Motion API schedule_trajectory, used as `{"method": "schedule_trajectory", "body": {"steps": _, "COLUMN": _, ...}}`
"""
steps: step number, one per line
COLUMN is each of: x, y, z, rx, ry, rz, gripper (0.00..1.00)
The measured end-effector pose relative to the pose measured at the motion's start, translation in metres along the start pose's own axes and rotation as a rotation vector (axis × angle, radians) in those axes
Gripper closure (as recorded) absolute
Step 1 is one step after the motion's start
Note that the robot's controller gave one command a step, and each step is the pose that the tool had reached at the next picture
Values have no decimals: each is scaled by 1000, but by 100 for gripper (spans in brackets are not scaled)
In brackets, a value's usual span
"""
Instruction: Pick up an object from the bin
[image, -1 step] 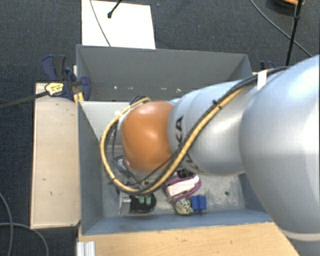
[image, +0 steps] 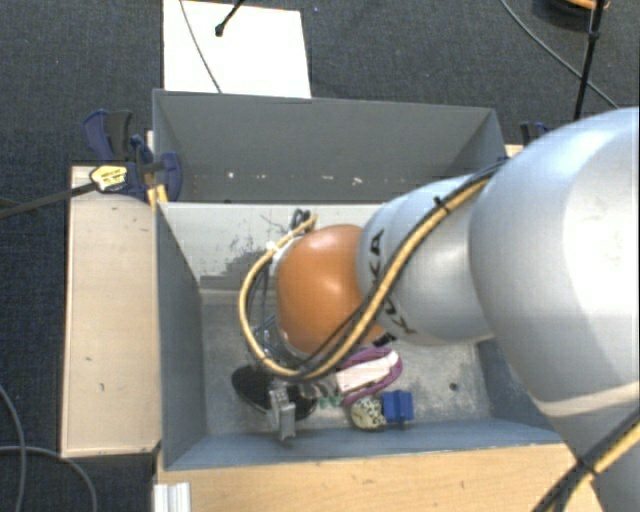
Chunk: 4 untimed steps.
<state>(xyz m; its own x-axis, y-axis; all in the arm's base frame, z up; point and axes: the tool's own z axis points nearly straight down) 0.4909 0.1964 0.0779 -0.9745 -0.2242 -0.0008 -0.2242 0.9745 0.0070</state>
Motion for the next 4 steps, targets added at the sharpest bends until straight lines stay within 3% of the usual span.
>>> {"method": "schedule_trajectory", "body": {"steps": 1, "x": 0, "y": 3, "z": -2, "rx": -4, "ry": -1, "rz": 4, "gripper": 100}}
{"method": "schedule_trajectory", "body": {"steps": 2, "x": -37, "y": -21, "z": -129, "rx": 6, "ry": -12, "rz": -21, "gripper": 100}}
{"method": "schedule_trajectory", "body": {"steps": 3, "x": -34, "y": -20, "z": -124, "rx": 6, "ry": -2, "rz": -17, "gripper": 0}}
{"method": "schedule_trajectory", "body": {"steps": 4, "x": -21, "y": -42, "z": 5, "rx": 5, "ry": 5, "rz": 260, "gripper": 0}}
